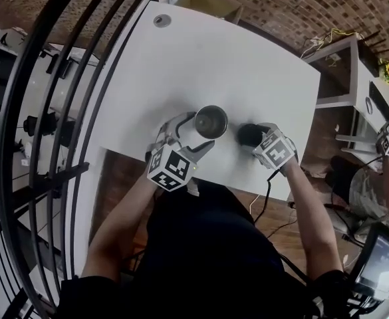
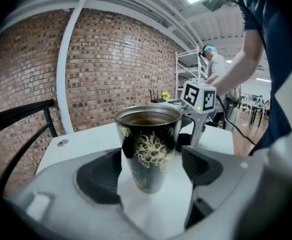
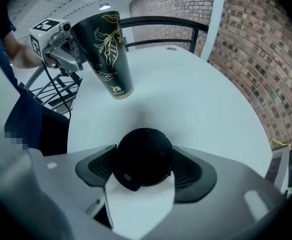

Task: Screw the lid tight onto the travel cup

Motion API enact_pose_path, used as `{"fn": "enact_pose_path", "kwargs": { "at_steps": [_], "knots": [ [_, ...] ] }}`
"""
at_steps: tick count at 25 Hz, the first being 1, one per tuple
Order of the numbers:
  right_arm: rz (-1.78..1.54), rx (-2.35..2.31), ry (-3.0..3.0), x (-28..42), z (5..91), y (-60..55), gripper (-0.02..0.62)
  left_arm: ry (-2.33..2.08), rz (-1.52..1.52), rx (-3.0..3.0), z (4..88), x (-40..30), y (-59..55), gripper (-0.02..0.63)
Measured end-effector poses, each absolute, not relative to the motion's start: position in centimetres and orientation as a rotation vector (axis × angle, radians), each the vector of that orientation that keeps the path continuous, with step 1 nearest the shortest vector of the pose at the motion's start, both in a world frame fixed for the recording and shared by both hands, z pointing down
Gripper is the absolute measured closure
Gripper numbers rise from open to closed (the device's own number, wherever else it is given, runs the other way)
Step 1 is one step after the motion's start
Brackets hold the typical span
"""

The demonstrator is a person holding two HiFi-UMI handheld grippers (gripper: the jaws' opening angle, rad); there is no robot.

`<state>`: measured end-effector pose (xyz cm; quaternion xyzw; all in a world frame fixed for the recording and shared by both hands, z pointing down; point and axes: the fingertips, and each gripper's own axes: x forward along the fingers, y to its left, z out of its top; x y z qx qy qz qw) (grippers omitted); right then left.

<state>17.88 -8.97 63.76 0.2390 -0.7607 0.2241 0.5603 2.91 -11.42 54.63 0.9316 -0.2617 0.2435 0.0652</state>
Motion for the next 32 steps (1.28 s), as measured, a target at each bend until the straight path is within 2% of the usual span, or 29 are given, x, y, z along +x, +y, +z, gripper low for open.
{"fn": "enact_pose_path", "kwargs": {
  "at_steps": [7,10,13,16,19,26,32],
  "knots": [
    [0.537,0.537,-1.777,17.8,63.0,-9.4,0.253,-0.773,0.753,2.819,54.8,3.1,-11.8,0.225],
    [0.453,0.513,-1.941,15.5,56.6,-10.8,0.255,-0.729,0.779,2.849,55.0,3.3,-12.1,0.225],
    [0.268,0.434,-2.102,10.3,47.6,-13.0,0.253,-0.708,0.786,2.879,55.0,3.7,-12.8,0.224],
    [0.134,0.33,-2.155,5.5,43.6,-13.9,0.254,-0.678,0.799,2.898,55.4,4.8,-13.0,0.21],
    [0.124,0.219,-2.134,3.5,43.9,-13.5,0.254,-0.668,0.815,2.916,55.3,5.9,-13.1,0.21],
    [0.119,0.062,-2.048,3.7,46.4,-11.8,0.253,-0.745,0.792,2.925,54.8,7.0,-12.6,0.213],
    [0.107,-0.108,-2.052,3.5,46.9,-9.5,0.253,-0.742,0.642,2.9,54.2,7.0,-10.5,0.212]
  ]
}}
